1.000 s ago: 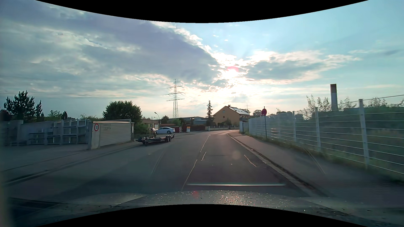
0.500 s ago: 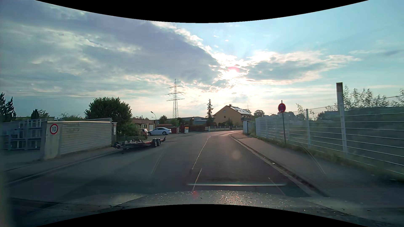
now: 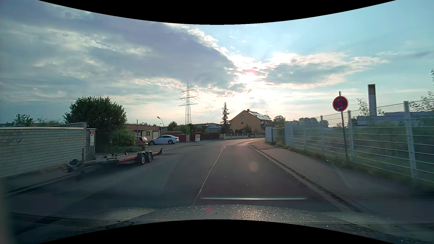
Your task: Follow the waypoints while adhering to traffic rules and regulations
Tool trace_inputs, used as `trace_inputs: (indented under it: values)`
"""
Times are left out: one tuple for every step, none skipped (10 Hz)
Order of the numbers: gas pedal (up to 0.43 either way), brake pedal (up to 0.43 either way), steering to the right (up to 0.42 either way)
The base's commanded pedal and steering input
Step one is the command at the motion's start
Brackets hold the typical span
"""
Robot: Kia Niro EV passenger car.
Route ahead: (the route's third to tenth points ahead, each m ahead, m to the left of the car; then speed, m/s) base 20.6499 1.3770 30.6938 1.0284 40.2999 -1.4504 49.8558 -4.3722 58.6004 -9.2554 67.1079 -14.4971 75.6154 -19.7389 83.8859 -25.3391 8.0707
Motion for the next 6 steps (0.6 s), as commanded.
trace_inputs:
  values:
    - [0.000,0.000,-0.006]
    - [0.000,0.000,-0.005]
    - [0.000,0.000,-0.005]
    - [0.000,0.000,-0.005]
    - [0.000,0.000,-0.005]
    - [0.000,0.000,-0.005]
